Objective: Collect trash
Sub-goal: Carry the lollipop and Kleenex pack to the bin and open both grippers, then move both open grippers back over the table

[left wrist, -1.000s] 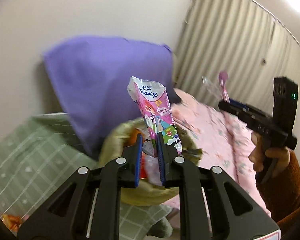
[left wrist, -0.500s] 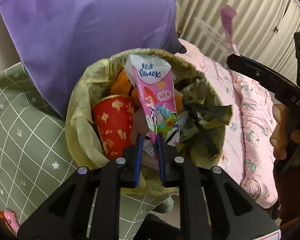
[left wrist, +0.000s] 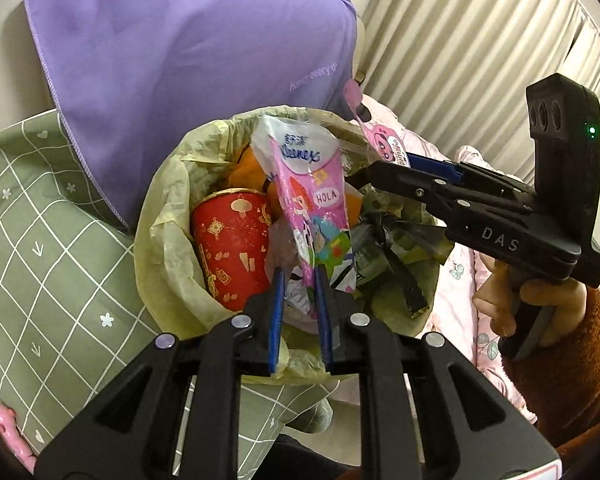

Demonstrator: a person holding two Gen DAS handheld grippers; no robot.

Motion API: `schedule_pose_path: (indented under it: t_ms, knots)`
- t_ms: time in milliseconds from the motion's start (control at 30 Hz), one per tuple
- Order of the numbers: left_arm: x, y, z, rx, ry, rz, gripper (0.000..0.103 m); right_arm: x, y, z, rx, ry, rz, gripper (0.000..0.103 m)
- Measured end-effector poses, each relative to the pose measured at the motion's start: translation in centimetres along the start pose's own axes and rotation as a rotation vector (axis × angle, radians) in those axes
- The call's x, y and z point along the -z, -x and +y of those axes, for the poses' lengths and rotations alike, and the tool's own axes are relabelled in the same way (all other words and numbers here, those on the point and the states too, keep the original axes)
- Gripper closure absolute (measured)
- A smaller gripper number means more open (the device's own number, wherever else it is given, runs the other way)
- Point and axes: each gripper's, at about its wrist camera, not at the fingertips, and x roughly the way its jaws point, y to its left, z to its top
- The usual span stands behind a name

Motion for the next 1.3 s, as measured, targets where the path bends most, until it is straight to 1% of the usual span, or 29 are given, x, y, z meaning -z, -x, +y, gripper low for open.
schedule_pose_path:
  t_ms: [100, 167, 233, 333, 400, 467, 600, 667, 700, 767, 800, 900, 967, 1033, 1100, 1167, 1233, 1300]
  knots:
    - [0.3, 0.2, 0.3, 0.004, 0.007, -0.002, 0.083, 0.0, -0.1, -0.3, -0.003, -0.018, -0.001, 0.064]
    - [0.8, 0.6, 0.3, 0.014, 0.019, -0.009, 0.07, 0.0, -0.1, -0.4, 0.002, -0.026, 0.002, 0.063]
    - [1.1, 0.7, -0.2, 0.019, 0.025, -0.022, 0.066, 0.0, 0.0, -0.3, 0.018, -0.025, 0.0, 0.05]
    - [1.6, 1.9, 0.0, 0.004, 0.029, -0.056, 0.059, 0.0, 0.2, -0.1, 0.021, -0.016, 0.001, 0.05]
    - [2.0, 3.0, 0.2, -0.012, 0.039, -0.084, 0.056, -0.1, 0.7, 0.3, 0.025, -0.011, -0.009, 0.05]
    - [2.3, 4.2, 0.6, -0.035, 0.057, -0.114, 0.051, -0.2, 1.3, 0.7, 0.016, -0.006, -0.027, 0.05]
    - [3.7, 7.3, 2.7, -0.116, 0.106, -0.174, 0.047, -0.7, 2.9, 2.4, -0.015, 0.021, -0.094, 0.049]
    - [4.7, 8.6, 3.9, -0.168, 0.137, -0.196, 0.046, -0.9, 3.6, 3.3, -0.046, 0.023, -0.125, 0.046]
    - [5.6, 9.6, 5.0, -0.204, 0.167, -0.21, 0.045, -1.0, 3.8, 3.9, -0.07, 0.022, -0.14, 0.042]
    - [6.8, 11.0, 6.7, -0.246, 0.216, -0.225, 0.045, -1.3, 4.0, 5.0, -0.126, 0.029, -0.155, 0.042]
    - [7.8, 12.0, 8.0, -0.284, 0.258, -0.238, 0.045, -1.5, 3.9, 5.7, -0.156, 0.037, -0.153, 0.042]
    - [10.0, 14.0, 10.4, -0.375, 0.341, -0.258, 0.045, -1.6, 3.2, 8.2, -0.244, 0.081, -0.158, 0.042]
    - [12.0, 15.6, 12.4, -0.442, 0.408, -0.272, 0.045, -1.5, 2.6, 9.9, -0.286, 0.114, -0.149, 0.042]
    - [13.9, 17.1, 14.0, -0.495, 0.46, -0.286, 0.045, -1.3, 1.7, 12.0, -0.319, 0.153, -0.116, 0.041]
    - [15.7, 18.4, 15.5, -0.548, 0.511, -0.298, 0.045, -1.0, 0.7, 14.6, -0.354, 0.22, -0.064, 0.041]
    - [17.7, 19.8, 17.3, -0.606, 0.571, -0.315, 0.045, -0.6, 0.2, 16.6, -0.37, 0.274, -0.049, 0.041]
    - [19.2, 20.9, 18.8, -0.638, 0.627, -0.323, 0.045, -0.2, 0.0, 18.3, -0.399, 0.309, -0.04, 0.041]
    - [20.7, 21.8, 20.2, -0.644, 0.689, -0.336, 0.045, 0.1, -0.2, 19.8, -0.411, 0.329, -0.031, 0.041]
